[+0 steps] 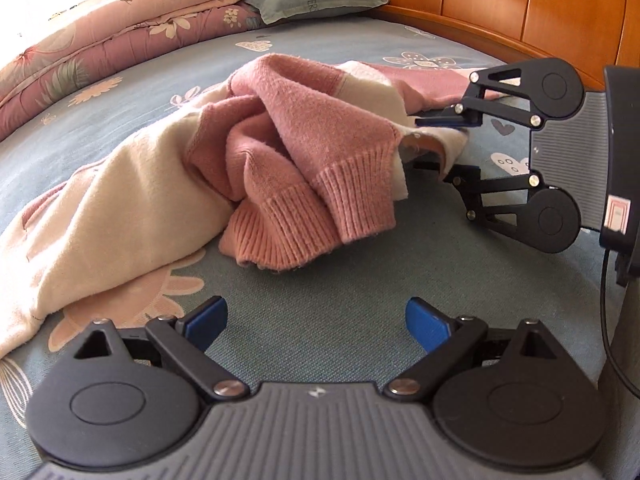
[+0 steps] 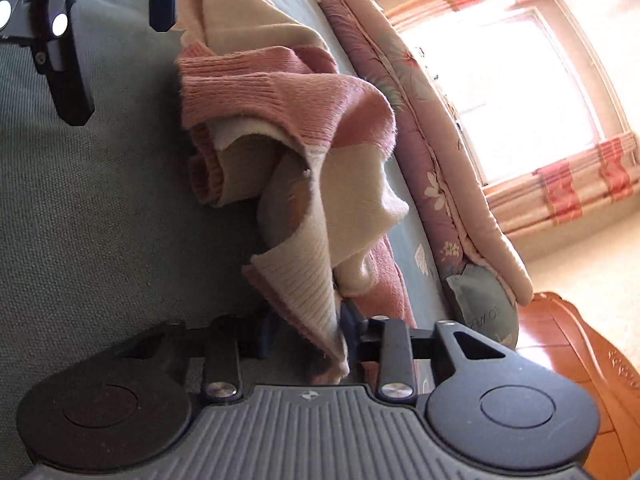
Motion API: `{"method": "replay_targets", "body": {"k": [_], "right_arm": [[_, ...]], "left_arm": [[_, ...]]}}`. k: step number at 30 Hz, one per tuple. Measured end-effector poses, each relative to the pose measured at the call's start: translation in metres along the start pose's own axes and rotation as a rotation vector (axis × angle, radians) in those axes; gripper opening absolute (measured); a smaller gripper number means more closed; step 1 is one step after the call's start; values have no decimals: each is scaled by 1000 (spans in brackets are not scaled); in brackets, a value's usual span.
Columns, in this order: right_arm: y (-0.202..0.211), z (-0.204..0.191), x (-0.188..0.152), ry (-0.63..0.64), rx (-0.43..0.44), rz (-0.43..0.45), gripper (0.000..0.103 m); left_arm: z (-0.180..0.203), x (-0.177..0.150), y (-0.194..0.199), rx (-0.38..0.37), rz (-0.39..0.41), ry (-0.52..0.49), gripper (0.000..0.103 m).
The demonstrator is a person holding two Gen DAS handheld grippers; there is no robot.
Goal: Fold clothes
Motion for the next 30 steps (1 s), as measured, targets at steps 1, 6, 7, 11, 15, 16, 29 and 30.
{"method": "replay_targets", "body": {"k": [1, 6, 7, 11, 15, 16, 29, 30], "right_arm": [[-2, -2, 1, 29, -9, 13, 21], [3, 8, 4, 22, -6, 45, 11], [10, 17, 5, -16, 3, 51, 9], [41, 55, 9, -154, 27, 83, 8], [74, 78, 16, -186, 21, 120, 8], [82, 84, 18, -189, 20, 127, 8], [169, 85, -6, -218, 76, 19, 8], [174, 82, -10, -222, 84, 1, 8]], "left_arm": [[0, 0, -1, -1, -1, 2, 96], [2, 3, 7, 12, 23, -3, 96], [2, 3, 9, 15, 31, -6, 96], [6, 2, 19, 31, 48, -18, 96], [13, -2, 34, 29, 72, -11, 96], [15, -3, 38, 28, 78, -10, 96], [17, -13, 82, 27, 146, 29, 96], [17, -13, 83, 23, 151, 34, 96]]}}
Point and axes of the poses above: each gripper's, at about its wrist camera, not at the fingertips, and y roughly against the way its jaws point, z to its right, x to its top, the point moved 6 cm from there along -y, roughly the way its jaws point, and after that the axes turned 7 degrees about -x, right-handed, at the moved point
